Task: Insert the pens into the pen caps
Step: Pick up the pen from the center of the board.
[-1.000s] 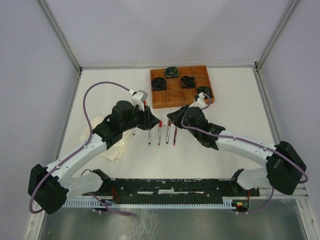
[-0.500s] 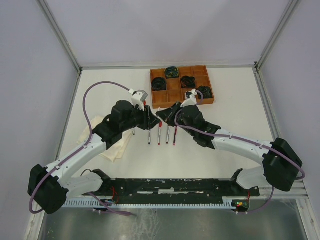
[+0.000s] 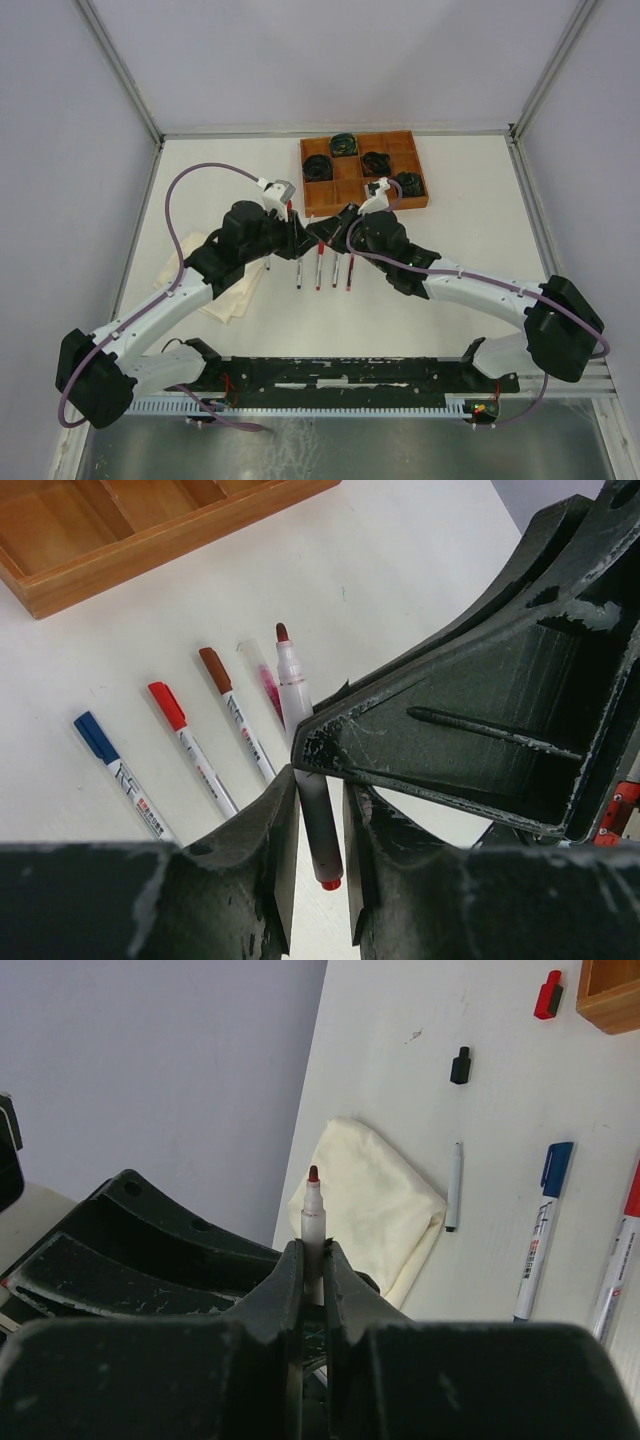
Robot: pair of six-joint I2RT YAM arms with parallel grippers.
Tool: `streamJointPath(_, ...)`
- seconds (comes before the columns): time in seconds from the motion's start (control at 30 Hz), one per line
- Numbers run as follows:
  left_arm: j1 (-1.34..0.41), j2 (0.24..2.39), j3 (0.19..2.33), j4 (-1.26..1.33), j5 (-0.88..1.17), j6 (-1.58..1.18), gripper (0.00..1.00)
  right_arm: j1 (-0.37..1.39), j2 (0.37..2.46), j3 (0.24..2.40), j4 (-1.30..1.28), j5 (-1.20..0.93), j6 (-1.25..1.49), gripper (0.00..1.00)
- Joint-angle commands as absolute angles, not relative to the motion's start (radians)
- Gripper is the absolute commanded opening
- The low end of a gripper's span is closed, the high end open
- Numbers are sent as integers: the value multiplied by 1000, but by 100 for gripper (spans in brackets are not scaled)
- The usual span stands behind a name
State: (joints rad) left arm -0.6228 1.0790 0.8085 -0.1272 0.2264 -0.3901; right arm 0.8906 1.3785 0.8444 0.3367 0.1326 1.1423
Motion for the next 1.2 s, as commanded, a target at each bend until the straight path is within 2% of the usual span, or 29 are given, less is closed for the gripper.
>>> streamJointPath(0.0, -617, 1057, 811, -98, 227, -362, 29, 900, 1380, 852, 397, 113, 1093, 13)
streamJointPath(0.17, -618, 1057, 813, -99, 226, -362, 28, 906, 1371, 850, 381, 110, 1023, 14)
streamJointPath(0.43, -618, 1062, 816, -102, 227, -361, 12, 912, 1366, 860, 381, 97, 973, 16)
streamJointPath(0.57, -618, 1062, 817, -103, 229, -361, 7, 914, 1359, 864, 377, 95, 929, 18)
streamJointPath(0.67, -618, 1063, 818, -106, 229, -360, 3, 914, 1349, 865, 369, 99, 909, 24)
streamJointPath(0.8, -618, 1058, 819, -117, 212, -362, 3, 914, 1330, 868, 341, 118, 896, 40)
streamJointPath(0.87, -618, 1045, 821, -135, 177, -365, 3, 914, 1321, 872, 316, 126, 885, 44)
streamJointPath(1.17, -617, 853, 778, -307, -36, -389, 3, 914, 1361, 1001, 1, 143, 709, 49)
